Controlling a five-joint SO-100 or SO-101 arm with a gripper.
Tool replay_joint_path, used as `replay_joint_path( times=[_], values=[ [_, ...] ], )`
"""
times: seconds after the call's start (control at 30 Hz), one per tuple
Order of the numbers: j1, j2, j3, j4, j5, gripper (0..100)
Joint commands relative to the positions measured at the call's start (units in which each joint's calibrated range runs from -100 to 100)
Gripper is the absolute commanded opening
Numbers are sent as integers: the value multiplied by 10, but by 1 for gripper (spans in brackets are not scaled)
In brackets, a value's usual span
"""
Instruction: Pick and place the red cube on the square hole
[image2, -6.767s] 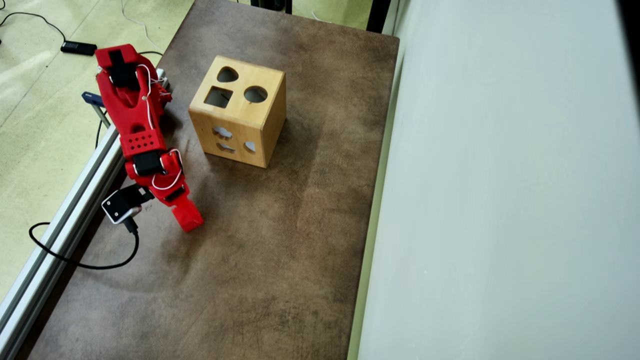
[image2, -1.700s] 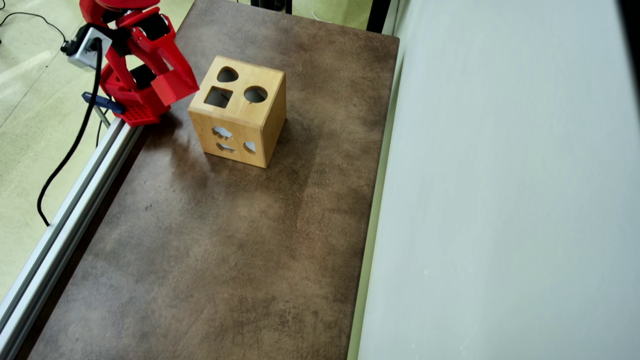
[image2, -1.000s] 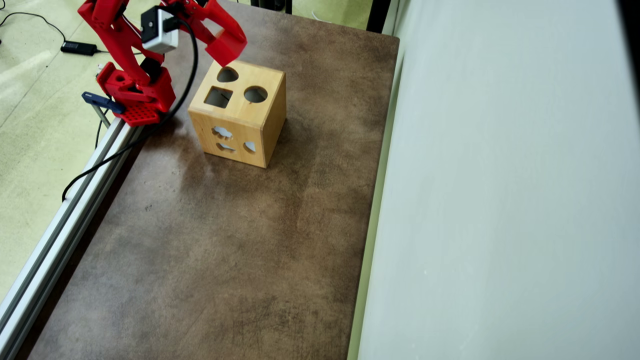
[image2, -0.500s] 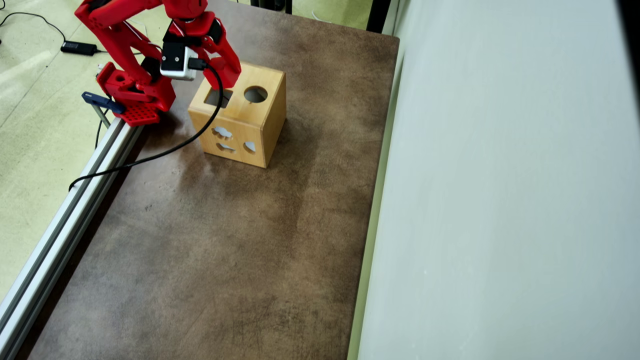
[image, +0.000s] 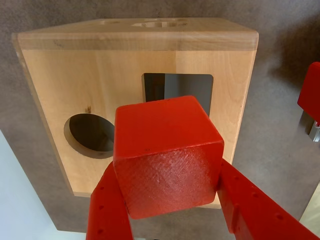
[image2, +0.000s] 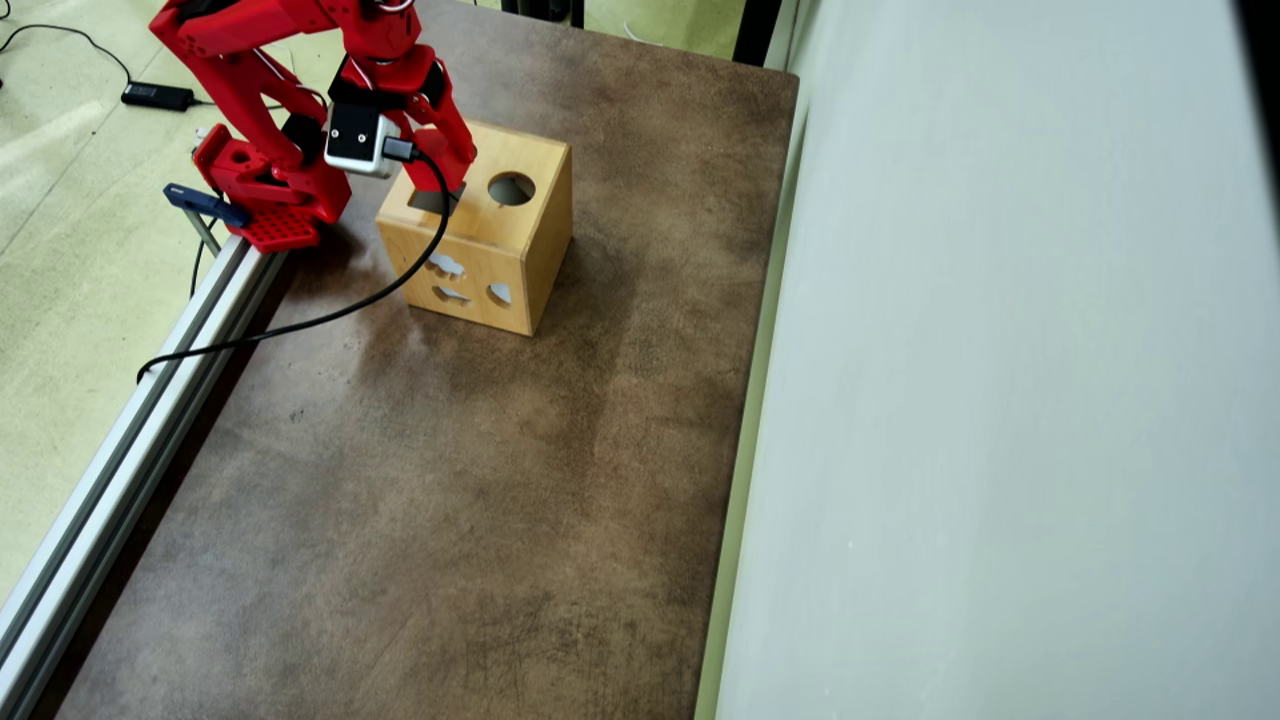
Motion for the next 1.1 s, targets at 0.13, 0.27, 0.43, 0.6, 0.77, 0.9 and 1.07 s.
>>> replay_joint_path(
  times=[0.13, 0.27, 0.43, 0.6, 0.77, 0.9, 1.07],
  values=[
    [5, -9, 14, 5, 3, 8],
    [6, -9, 16, 5, 3, 8],
    [7, -9, 16, 5, 3, 7],
    [11, -9, 16, 5, 3, 7],
    [33, -9, 22, 5, 4, 7],
    [31, -9, 25, 4, 4, 7],
    [26, -9, 25, 4, 4, 7]
  ],
)
